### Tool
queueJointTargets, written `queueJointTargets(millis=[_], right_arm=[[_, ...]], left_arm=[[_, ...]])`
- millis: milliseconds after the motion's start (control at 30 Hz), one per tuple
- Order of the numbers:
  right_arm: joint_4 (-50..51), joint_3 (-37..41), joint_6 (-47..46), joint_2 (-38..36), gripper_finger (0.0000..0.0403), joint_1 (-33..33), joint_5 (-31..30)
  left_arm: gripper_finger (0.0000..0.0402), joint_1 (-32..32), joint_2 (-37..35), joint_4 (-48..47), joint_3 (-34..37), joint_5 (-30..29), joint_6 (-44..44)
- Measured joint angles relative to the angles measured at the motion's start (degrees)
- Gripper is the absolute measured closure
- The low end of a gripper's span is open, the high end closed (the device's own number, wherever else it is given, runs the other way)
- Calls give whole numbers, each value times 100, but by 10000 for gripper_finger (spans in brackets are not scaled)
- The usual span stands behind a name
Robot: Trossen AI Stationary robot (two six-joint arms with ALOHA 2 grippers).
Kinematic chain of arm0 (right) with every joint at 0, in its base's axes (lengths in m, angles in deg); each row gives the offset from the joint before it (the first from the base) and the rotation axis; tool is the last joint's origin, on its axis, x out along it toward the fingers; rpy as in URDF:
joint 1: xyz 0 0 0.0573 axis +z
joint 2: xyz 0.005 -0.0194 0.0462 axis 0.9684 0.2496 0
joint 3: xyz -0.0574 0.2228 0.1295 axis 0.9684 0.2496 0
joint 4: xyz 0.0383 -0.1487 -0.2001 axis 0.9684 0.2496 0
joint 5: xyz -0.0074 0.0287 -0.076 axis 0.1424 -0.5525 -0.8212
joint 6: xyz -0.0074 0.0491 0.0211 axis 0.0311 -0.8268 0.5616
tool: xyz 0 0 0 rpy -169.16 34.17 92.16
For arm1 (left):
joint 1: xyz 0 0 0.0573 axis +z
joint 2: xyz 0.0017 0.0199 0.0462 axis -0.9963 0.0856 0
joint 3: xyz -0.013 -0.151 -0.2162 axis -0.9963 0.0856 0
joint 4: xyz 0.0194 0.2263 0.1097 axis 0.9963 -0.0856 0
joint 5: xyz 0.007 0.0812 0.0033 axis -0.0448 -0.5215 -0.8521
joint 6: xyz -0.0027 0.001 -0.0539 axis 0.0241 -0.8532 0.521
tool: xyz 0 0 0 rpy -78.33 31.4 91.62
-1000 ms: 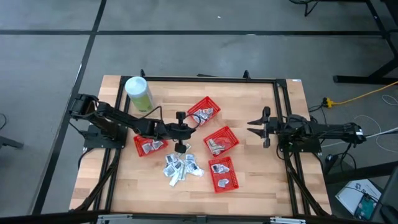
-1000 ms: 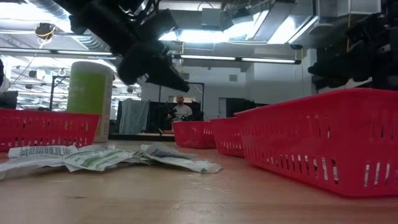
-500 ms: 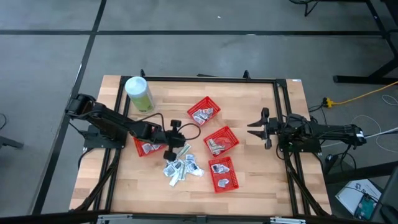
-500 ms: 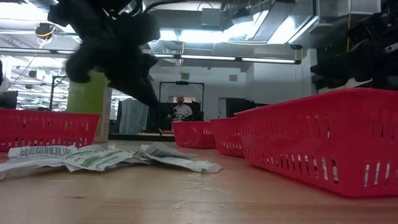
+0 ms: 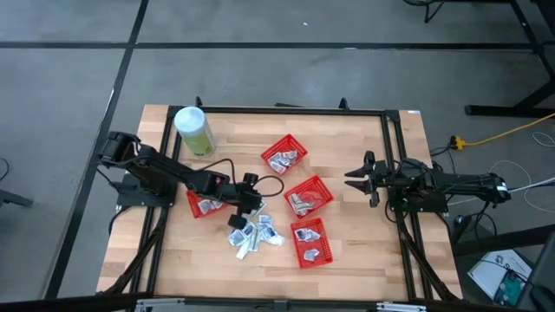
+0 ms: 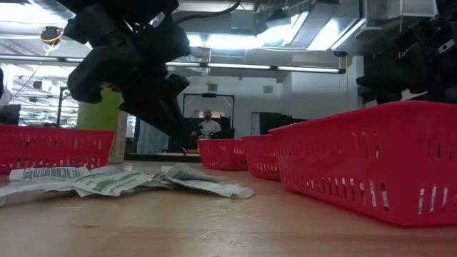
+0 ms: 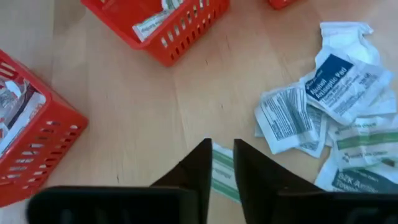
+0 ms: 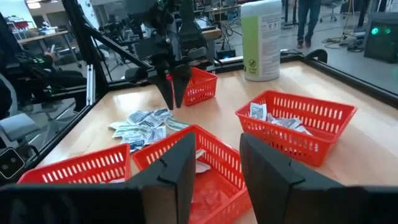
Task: Pick & Place First Aid Supplies
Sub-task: Put the green bandage into the red container
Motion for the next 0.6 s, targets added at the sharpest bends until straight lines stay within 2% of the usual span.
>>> queueJointTargets(millis=[167,267,467,600], right_arm=[[1,0,7,2,276,0,0],[2,0,8,2,276,0,0],[2,0,8,2,276,0,1],[2,0,8,2,276,0,0]], left_arm=[[291,153,71,-13,-1,4,335],[275,311,165,-18,-2,4,572],[271,444,675,-89,-262,189,591],[275,470,1145,-605,-634,225,553]])
